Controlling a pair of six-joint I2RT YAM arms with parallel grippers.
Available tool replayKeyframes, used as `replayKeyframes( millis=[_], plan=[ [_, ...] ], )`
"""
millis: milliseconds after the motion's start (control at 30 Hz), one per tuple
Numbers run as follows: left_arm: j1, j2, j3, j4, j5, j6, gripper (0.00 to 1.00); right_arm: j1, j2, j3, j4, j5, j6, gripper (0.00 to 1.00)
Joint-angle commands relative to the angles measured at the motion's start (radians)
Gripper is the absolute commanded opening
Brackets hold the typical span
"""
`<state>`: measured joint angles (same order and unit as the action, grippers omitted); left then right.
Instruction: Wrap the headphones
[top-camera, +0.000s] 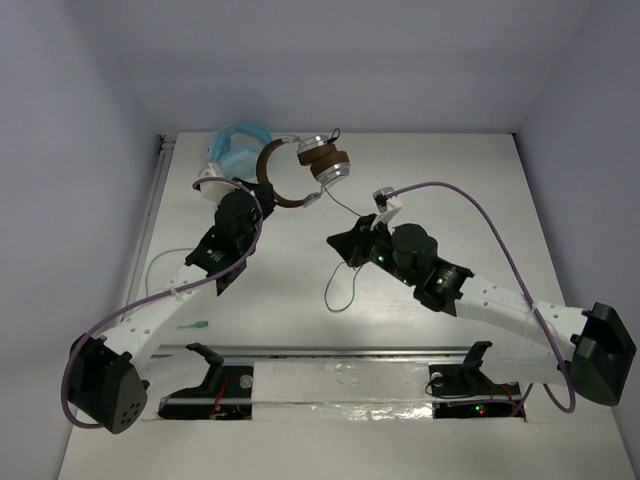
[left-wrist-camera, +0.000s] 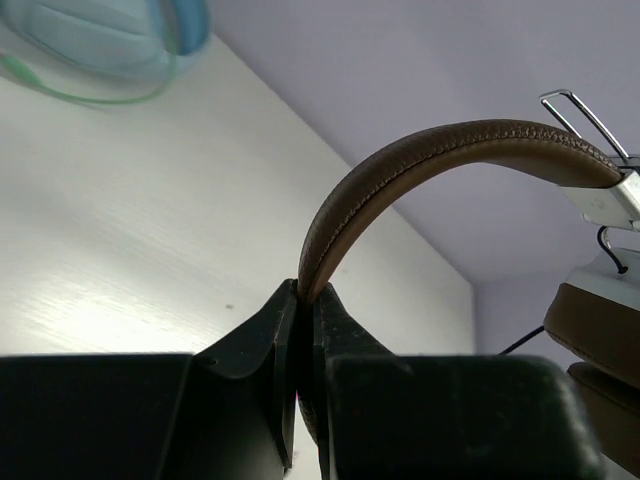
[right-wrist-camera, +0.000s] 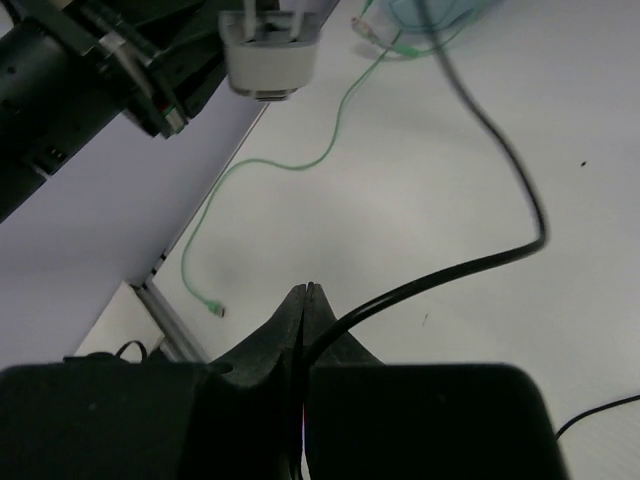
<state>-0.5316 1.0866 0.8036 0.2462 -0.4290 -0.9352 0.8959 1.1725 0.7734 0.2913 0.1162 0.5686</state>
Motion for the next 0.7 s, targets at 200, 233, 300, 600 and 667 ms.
replayKeyframes(
  millis=[200,233,300,600,667],
  plan=[
    [-0.082,0.013,0.089,-0.122,-0.378,0.188,0.00,0.098,-0.131,0.096,-0.262,0.045,-0.050,0.00],
    [-0.100,0.016,0.091,-0.133,-0.385,0.193,0.00,0.098,-0.131,0.112,-0.318,-0.011,-0.052,0.00],
    [-0.143,0.032,0.091,-0.125,-0.424,0.223,0.00,0.107,-0.111,0.177,-0.394,-0.058,-0.065,0.00],
    [-0.283,0.162,0.137,-0.220,-0.447,0.363,0.00,0.130,0.008,0.418,-0.779,-0.236,-0.215,0.00],
    [-0.283,0.165,0.146,-0.238,-0.398,0.387,0.00,0.130,0.029,0.457,-0.839,-0.247,-0.228,0.00]
  ],
)
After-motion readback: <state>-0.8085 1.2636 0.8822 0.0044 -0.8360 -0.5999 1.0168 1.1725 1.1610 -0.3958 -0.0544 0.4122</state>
